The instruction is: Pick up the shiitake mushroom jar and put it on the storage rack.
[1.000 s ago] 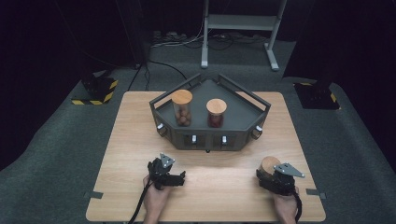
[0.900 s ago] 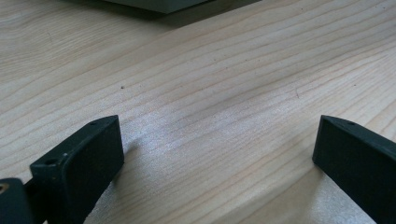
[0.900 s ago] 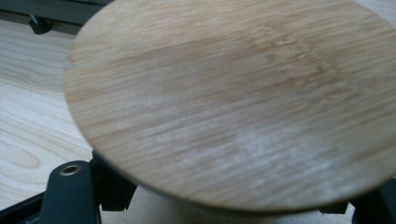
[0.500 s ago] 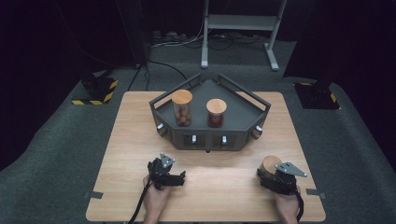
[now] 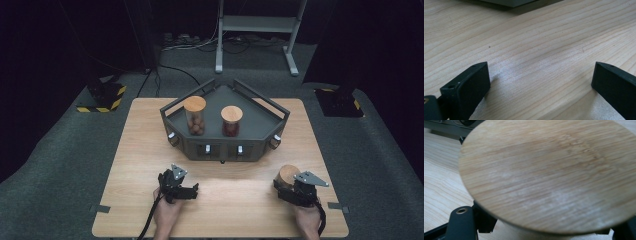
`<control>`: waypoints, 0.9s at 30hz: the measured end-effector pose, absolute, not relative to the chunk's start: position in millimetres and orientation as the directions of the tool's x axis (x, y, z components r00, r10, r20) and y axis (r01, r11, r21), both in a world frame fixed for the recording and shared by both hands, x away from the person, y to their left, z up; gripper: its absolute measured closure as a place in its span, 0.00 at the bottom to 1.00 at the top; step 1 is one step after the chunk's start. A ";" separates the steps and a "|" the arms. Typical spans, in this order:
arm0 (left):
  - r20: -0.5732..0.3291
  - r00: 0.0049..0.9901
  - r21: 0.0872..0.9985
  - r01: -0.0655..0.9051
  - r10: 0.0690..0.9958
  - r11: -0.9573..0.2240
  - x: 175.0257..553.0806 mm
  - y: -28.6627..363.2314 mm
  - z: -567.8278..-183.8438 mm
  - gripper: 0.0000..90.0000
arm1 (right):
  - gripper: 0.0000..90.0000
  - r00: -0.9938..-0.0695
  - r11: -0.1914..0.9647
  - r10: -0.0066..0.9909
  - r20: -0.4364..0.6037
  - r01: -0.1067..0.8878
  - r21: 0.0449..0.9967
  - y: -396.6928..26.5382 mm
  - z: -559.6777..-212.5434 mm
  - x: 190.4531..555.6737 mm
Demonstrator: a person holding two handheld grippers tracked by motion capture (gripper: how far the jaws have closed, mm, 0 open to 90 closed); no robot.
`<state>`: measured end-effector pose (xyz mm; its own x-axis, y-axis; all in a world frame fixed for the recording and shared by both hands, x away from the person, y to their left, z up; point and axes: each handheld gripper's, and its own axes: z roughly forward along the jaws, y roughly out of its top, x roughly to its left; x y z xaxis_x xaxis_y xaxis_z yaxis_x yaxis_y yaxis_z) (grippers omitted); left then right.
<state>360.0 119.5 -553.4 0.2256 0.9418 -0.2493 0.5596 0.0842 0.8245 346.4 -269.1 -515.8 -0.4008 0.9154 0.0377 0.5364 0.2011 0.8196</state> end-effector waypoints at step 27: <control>-0.250 0.225 0.825 0.559 0.942 0.085 360.0 119.4 -553.4 0.02 | 0.28 -0.470 0.255 0.883 0.016 0.508 0.823 -252.0 -492.6 356.9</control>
<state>360.0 119.4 -553.4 0.2249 0.9417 -0.2501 0.5593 0.0855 0.8246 356.9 -252.0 -492.6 -0.4696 0.8827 0.0159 0.5075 0.2552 0.8230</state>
